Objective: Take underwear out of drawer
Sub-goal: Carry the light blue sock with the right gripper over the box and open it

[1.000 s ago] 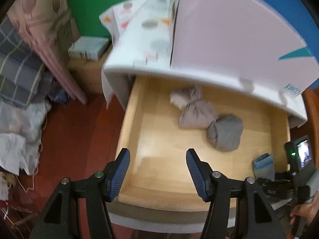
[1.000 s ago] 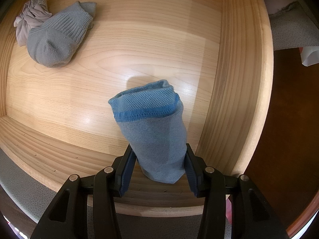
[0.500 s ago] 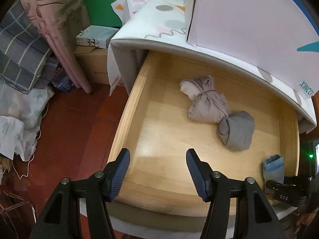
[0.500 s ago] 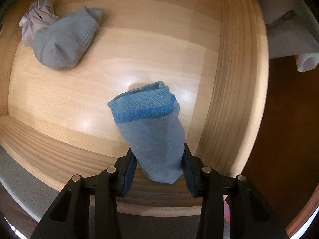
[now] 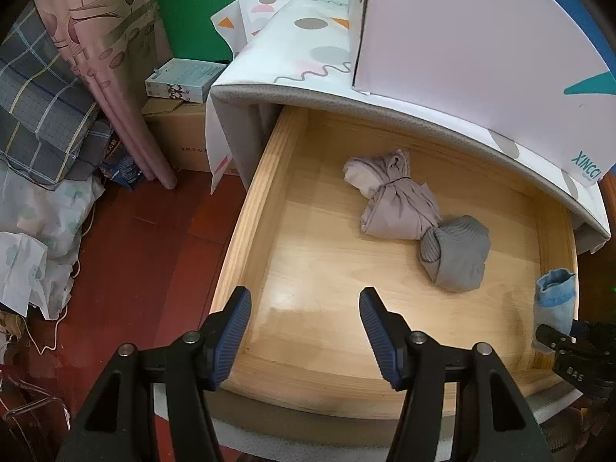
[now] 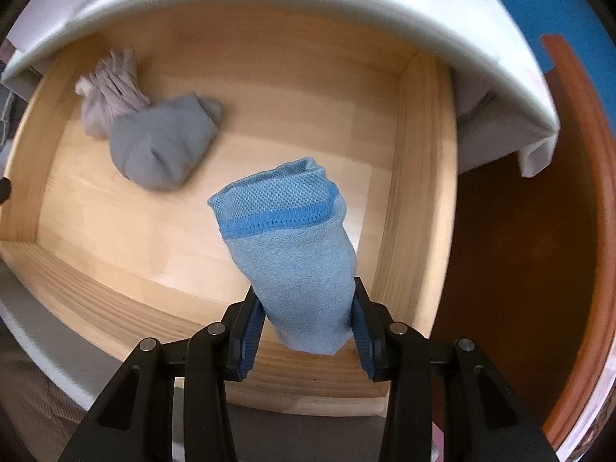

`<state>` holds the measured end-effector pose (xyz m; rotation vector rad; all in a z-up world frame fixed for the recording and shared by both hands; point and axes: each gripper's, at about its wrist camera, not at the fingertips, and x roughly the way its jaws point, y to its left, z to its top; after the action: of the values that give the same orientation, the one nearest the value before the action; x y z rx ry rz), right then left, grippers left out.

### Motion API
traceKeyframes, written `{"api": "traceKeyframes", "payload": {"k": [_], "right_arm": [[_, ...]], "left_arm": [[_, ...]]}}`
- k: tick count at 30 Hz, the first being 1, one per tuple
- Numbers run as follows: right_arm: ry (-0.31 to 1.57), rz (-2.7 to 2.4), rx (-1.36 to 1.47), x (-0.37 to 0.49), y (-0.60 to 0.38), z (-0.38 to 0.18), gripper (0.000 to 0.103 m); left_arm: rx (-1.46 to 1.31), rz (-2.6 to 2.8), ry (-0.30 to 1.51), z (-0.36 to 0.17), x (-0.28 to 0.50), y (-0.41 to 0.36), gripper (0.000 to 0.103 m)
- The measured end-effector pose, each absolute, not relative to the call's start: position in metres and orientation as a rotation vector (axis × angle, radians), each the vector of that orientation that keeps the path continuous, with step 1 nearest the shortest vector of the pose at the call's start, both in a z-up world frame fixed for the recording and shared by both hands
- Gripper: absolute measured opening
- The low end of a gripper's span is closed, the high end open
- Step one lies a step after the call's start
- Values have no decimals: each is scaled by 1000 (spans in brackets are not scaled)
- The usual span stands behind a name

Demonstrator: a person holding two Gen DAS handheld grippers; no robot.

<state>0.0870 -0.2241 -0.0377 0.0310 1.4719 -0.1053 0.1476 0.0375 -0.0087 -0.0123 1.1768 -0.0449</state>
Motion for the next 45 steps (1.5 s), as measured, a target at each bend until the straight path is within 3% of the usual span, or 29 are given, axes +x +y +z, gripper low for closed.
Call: {"api": "traceKeyframes", "payload": {"k": [14, 30, 45], "right_arm": [[1306, -36, 81, 68, -228, 60, 38], [1054, -35, 65, 153, -218, 182, 38], [1111, -87, 32, 261, -200, 158, 38]], "left_arm": [[-59, -46, 1183, -10, 148, 44, 60], [-57, -43, 1180, -9, 148, 43, 60], [-40, -60, 1163, -7, 145, 40, 60]]}}
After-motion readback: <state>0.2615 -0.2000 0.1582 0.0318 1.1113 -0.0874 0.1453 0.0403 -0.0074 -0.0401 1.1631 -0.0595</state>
